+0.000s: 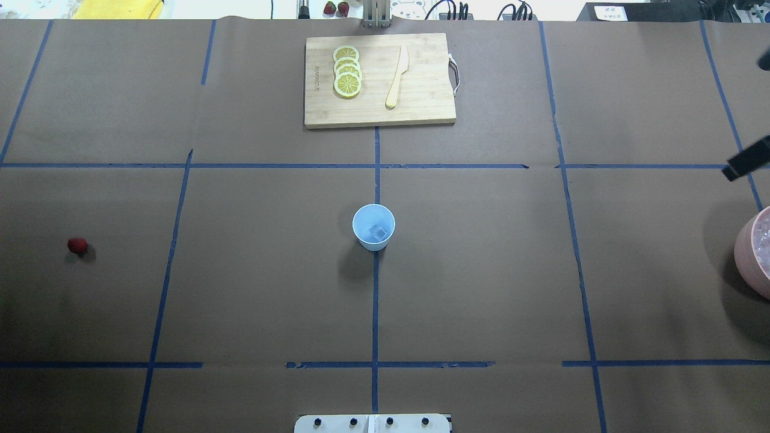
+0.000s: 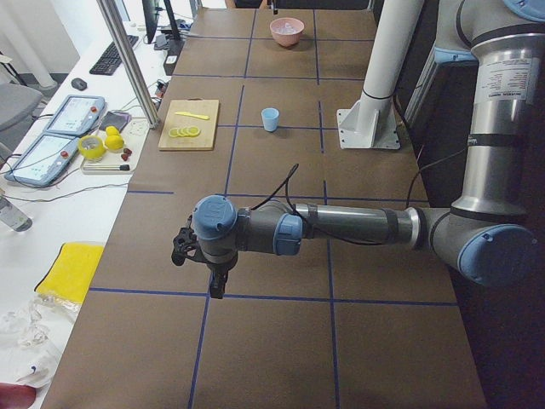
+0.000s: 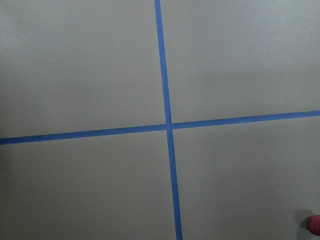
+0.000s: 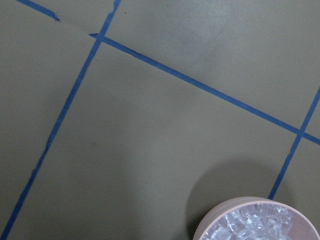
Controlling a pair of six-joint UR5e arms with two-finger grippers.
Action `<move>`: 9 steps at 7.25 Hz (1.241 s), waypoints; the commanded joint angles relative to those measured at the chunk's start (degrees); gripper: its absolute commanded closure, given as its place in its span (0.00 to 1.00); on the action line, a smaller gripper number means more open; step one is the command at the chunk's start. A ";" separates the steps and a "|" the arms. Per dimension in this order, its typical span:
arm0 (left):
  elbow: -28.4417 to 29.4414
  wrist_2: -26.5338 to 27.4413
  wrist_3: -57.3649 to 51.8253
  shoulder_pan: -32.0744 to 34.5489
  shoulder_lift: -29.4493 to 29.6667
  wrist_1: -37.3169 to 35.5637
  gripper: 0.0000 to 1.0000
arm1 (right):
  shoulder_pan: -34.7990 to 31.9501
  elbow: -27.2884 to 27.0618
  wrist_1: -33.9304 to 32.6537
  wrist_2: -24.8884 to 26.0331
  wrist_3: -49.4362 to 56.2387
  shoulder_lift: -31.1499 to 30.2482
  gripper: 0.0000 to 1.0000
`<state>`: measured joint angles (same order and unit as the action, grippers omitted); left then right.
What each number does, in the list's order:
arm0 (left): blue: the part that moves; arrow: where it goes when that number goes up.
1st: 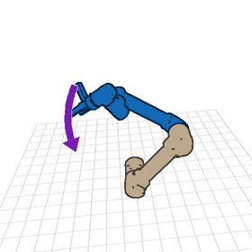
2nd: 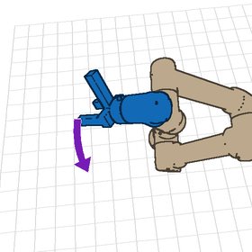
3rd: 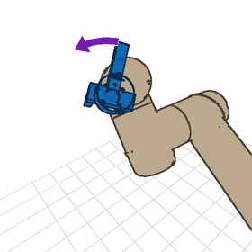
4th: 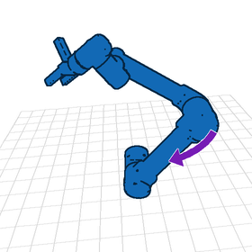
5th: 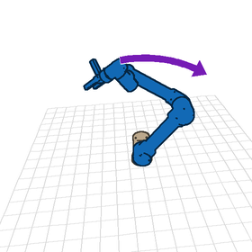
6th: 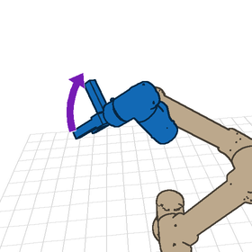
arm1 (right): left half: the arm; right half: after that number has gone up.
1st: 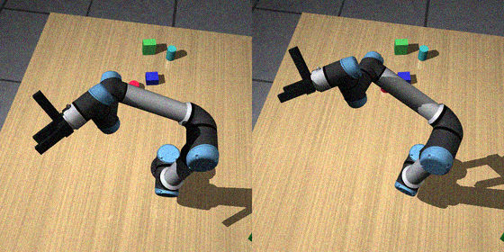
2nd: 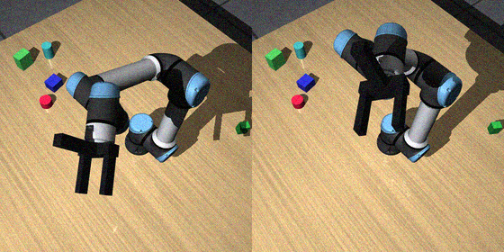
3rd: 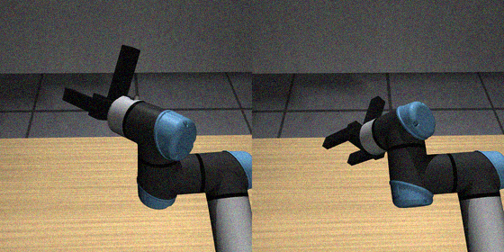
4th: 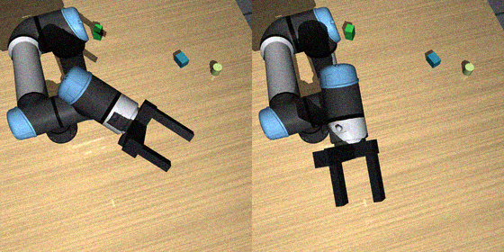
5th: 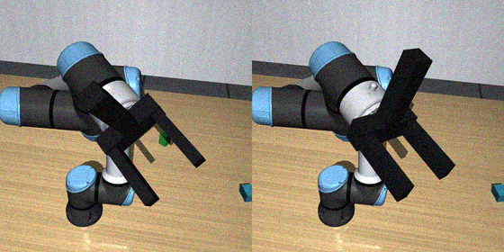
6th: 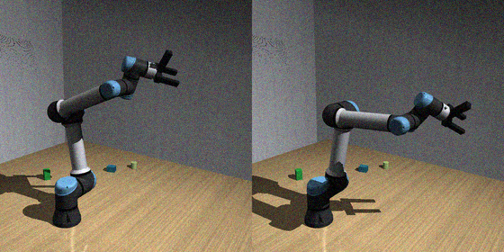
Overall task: Put ice and strawberries in cup
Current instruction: 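Move the right gripper back to the pink ice bowl, then grasp an ice cube from the pink bowl with the right gripper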
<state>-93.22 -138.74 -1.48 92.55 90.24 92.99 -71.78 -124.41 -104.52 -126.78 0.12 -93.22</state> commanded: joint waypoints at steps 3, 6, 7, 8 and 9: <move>-1.35 -0.03 1.04 -0.09 -0.85 0.09 0.00 | -1.87 11.45 29.10 -5.48 1.28 -14.79 0.06; -1.35 0.05 1.04 -0.18 -0.85 0.09 0.00 | -2.31 14.35 29.03 -6.11 7.75 -16.11 0.24; -1.35 0.05 1.04 -0.26 -0.85 0.09 0.00 | -2.31 15.24 29.11 -6.72 9.18 -16.03 0.30; -1.35 -0.03 1.04 -0.26 -0.76 0.09 0.00 | -2.31 15.42 29.11 -6.38 9.37 -16.02 0.32; -1.35 0.05 1.04 -0.26 -0.85 0.09 0.00 | -2.31 16.82 29.20 -6.46 9.63 -15.76 0.35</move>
<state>-94.57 -138.73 -0.44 92.30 89.41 93.08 -74.09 -108.90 -75.40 -133.20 9.14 -109.17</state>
